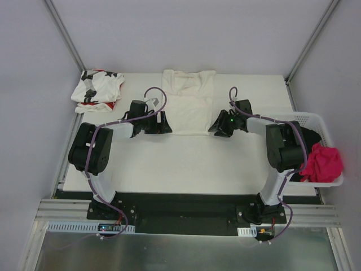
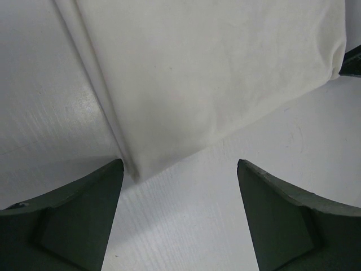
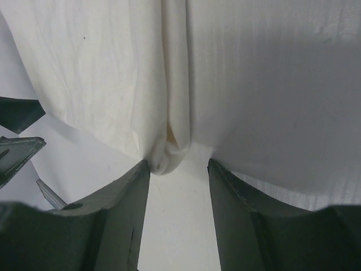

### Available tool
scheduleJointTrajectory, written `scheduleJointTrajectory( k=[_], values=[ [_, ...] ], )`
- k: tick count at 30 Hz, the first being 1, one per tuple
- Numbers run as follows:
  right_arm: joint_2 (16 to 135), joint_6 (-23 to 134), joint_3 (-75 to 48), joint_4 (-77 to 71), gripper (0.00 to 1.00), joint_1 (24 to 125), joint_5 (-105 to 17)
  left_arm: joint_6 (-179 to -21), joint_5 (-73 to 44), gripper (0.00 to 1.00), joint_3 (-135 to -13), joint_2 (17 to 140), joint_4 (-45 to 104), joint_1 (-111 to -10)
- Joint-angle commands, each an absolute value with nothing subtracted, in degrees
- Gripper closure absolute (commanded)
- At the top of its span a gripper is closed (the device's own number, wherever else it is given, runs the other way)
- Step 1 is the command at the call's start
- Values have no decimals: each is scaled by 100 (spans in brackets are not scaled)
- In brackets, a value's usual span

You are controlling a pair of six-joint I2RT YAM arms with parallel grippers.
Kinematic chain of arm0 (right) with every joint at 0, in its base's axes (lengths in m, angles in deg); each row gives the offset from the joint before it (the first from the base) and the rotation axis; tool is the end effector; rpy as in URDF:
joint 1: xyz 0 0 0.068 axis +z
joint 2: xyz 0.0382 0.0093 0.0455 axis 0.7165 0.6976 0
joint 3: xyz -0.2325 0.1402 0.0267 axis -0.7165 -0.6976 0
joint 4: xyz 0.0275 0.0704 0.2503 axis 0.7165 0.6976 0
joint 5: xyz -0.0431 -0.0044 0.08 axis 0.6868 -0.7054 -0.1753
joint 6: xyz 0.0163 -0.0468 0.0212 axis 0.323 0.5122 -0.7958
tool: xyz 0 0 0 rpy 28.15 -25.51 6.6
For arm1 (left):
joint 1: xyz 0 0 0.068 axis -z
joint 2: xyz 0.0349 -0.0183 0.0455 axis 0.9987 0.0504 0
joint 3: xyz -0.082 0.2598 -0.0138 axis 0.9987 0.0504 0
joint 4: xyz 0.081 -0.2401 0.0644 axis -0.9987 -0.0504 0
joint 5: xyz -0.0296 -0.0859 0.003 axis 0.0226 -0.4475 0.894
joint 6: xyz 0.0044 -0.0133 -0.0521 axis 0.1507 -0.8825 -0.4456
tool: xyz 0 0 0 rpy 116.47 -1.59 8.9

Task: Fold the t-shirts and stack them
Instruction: Grab one side of the 2/3 rectangular tshirt with both arms

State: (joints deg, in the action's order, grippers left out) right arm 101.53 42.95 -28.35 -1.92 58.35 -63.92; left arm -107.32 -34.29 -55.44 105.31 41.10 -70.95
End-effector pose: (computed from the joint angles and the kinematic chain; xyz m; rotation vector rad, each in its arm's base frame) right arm 0.3685 0.0992 0.1505 -0.0905 2.4485 0.8376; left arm 0.3494 -0.1188 0.1653 0.2411 2.2273 -0.8751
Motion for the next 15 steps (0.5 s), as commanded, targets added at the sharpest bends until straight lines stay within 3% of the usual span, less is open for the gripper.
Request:
scheduleJointTrajectory(
  k=[1, 15],
  values=[
    [10125, 4440, -2703, -153, 51, 5781, -6235, -10578, -3395, 19, -5551, 10513, 4100, -7068],
    [10538, 4168, -2387, -320, 50, 5983, -6340, -10569, -3430, 19, -5560, 10593, 4039, -7068]
  ],
)
